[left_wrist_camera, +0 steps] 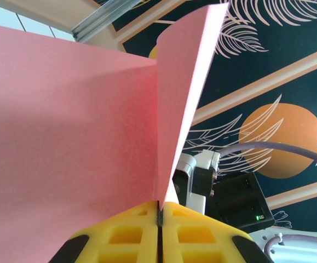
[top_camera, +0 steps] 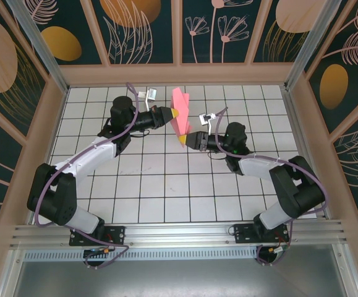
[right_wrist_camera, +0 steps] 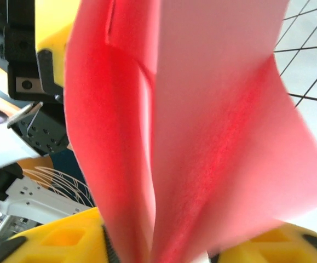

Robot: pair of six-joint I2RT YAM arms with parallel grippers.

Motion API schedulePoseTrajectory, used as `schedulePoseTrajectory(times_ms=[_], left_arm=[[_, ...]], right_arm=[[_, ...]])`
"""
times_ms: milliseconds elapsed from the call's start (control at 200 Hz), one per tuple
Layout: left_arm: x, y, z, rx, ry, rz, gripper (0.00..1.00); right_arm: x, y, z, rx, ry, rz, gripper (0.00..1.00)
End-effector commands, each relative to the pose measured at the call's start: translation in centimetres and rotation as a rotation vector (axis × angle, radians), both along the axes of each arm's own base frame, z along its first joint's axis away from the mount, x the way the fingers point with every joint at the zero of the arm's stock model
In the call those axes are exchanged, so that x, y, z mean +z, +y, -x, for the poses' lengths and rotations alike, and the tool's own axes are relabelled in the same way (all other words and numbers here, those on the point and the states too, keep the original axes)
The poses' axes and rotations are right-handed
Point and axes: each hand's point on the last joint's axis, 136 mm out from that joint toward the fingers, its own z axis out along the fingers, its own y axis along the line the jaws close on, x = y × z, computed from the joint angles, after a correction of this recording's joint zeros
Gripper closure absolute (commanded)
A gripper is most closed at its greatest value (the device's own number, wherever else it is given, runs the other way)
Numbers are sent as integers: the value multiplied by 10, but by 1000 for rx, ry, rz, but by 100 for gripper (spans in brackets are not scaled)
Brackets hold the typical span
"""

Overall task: Fold a paper plane with a square sheet of paper (fold left side to right side)
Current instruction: Turn over the paper at the center of the table.

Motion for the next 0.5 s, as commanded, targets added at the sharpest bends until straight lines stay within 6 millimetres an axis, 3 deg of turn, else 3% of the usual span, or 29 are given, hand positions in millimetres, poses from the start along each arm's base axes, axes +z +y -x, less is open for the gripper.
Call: schedulePoseTrajectory(times_ms=[0,190,350,495], left_arm=[[12,3,1,5,-32,27,87],[6,3,-2,13,-30,2,76],[5,9,-7,54,-58,-83,67],[10,34,-12,165,-102,-213,47]], right_arm=[[25,-7,-2,-28,-96,-40,63],[16,-9,-7,-57,-93,29,83],[2,-10,-12,-81,-81,122,89],[-16,-20,-25,-164,-78,295,90]])
